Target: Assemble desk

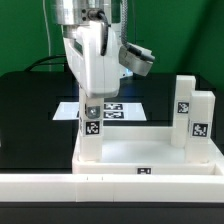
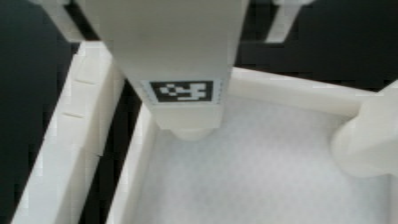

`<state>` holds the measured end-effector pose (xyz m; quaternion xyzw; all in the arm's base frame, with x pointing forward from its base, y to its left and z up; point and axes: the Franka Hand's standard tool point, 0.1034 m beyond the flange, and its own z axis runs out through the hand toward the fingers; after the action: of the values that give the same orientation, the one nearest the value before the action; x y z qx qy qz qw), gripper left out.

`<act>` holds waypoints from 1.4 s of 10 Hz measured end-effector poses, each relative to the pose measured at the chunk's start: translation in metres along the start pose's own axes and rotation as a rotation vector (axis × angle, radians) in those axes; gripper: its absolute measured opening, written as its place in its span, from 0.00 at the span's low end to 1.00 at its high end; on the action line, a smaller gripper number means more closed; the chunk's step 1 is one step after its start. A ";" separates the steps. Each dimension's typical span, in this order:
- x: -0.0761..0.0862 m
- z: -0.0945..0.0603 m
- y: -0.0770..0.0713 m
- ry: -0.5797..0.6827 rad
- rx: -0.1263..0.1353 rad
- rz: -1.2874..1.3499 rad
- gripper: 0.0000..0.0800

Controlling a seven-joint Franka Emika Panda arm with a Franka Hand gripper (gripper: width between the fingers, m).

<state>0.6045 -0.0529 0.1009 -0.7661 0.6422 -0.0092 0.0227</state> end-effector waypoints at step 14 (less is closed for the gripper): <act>0.000 -0.001 -0.003 0.026 -0.025 -1.002 0.81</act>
Offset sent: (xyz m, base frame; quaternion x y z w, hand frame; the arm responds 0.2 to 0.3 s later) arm 0.0044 -0.0020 0.0041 -0.0016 -0.0030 -0.1799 0.9837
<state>0.6076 -0.0524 0.1025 -0.9804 0.1957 -0.0210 -0.0015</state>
